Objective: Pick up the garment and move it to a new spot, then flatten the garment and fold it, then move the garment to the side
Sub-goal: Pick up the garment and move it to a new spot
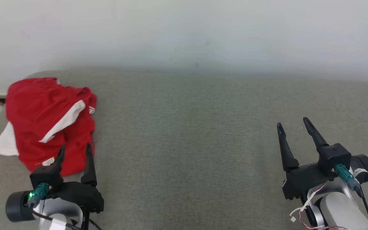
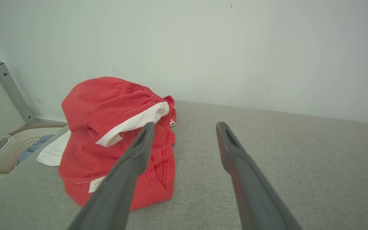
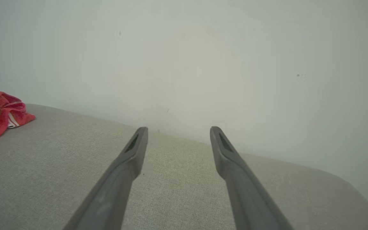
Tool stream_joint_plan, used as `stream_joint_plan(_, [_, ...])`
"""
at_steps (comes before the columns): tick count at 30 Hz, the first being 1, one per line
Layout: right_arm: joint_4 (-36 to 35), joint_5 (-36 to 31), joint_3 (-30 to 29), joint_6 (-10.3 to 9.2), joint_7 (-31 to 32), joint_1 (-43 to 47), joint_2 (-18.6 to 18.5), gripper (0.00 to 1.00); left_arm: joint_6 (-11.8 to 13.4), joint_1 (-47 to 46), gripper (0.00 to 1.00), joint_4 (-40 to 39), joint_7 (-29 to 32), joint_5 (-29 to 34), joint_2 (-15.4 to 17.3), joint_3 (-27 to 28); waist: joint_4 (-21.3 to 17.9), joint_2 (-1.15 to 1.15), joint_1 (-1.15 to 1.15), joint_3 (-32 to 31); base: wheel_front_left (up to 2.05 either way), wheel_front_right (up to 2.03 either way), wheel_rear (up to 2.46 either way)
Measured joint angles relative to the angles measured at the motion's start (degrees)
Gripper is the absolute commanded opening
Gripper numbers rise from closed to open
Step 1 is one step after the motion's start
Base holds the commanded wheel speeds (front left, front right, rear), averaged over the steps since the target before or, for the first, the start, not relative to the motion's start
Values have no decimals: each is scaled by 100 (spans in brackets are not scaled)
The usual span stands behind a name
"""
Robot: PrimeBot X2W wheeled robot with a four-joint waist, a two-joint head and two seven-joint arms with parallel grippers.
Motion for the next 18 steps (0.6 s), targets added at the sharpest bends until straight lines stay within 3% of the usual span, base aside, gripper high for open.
stream_joint_plan(11, [-168, 1, 46, 32, 118, -125, 21, 100, 0, 5, 100, -111, 103, 33, -27, -2, 986, 0, 0, 162, 0, 0, 0])
stream_joint_plan(18, [-116, 0, 164, 56, 151, -201, 115, 100, -8, 15, 100, -111, 216, 21, 45, 24, 1347, 0, 0, 218, 0, 0, 0])
